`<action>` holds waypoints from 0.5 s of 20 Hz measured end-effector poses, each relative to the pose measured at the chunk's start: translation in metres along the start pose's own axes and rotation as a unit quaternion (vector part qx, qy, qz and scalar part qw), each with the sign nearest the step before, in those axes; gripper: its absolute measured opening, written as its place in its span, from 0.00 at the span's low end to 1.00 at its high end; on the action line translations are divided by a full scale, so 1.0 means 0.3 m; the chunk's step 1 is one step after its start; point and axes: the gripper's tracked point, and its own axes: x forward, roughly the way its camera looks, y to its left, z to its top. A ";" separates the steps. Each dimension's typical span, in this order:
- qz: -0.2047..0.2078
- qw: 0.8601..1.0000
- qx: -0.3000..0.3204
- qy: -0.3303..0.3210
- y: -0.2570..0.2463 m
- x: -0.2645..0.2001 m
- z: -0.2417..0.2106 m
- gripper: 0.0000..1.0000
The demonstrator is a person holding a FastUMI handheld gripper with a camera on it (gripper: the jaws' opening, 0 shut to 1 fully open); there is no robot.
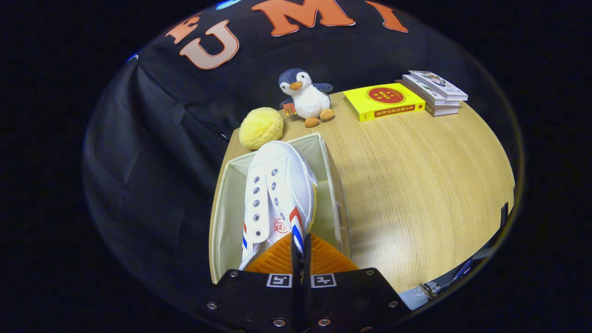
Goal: Open the storage box then place both shoes into the box .Put the left shoe in first, then the right shoe, with the right side of both shoes facing outward in a uniform manner.
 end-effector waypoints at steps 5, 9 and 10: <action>-0.015 1.000 -0.001 0.017 0.010 0.060 -0.040 0.04; 0.004 0.999 -0.037 -0.027 0.066 -0.021 0.056 0.57; 0.007 0.998 -0.039 -0.042 0.067 -0.057 0.092 0.68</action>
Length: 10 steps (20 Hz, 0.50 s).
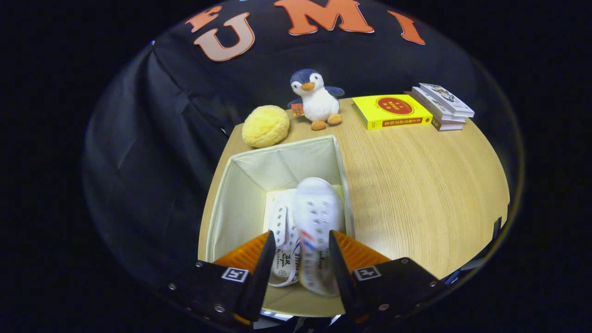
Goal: Open the storage box then place both shoes into the box .Put the left shoe in first, then the right shoe, with the right side of both shoes facing outward in a uniform manner.
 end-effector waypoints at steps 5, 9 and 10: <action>-0.010 0.997 -0.009 -0.076 -0.084 -0.167 0.197 0.99; -0.015 0.990 -0.006 -0.139 -0.169 -0.325 0.345 0.99; -0.020 0.988 -0.008 -0.153 -0.199 -0.364 0.376 0.99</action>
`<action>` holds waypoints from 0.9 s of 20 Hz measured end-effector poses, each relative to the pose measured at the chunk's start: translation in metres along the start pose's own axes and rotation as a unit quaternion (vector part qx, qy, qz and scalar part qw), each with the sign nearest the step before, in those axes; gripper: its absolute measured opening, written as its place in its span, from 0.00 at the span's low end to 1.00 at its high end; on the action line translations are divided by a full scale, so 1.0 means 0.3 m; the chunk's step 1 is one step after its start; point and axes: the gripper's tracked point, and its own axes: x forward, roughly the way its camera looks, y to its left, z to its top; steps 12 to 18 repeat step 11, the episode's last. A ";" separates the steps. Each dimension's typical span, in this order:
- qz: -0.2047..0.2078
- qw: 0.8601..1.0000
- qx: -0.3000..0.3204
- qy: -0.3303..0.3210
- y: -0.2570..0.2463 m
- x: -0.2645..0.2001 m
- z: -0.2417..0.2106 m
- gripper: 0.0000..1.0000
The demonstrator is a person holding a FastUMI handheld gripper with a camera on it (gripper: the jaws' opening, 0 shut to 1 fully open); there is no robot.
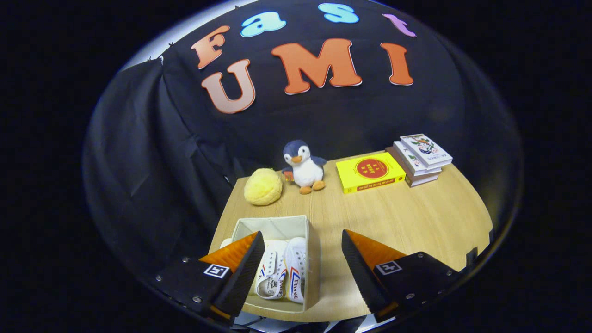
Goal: Open the storage box then place both shoes into the box .Put the left shoe in first, then the right shoe, with the right side of both shoes facing outward in a uniform manner.
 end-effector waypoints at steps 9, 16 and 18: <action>-0.023 0.993 -0.035 -0.114 -0.311 -0.234 0.279 0.99; -0.030 0.989 -0.043 -0.136 -0.378 -0.280 0.320 0.99; -0.030 0.989 -0.043 -0.136 -0.378 -0.280 0.320 0.99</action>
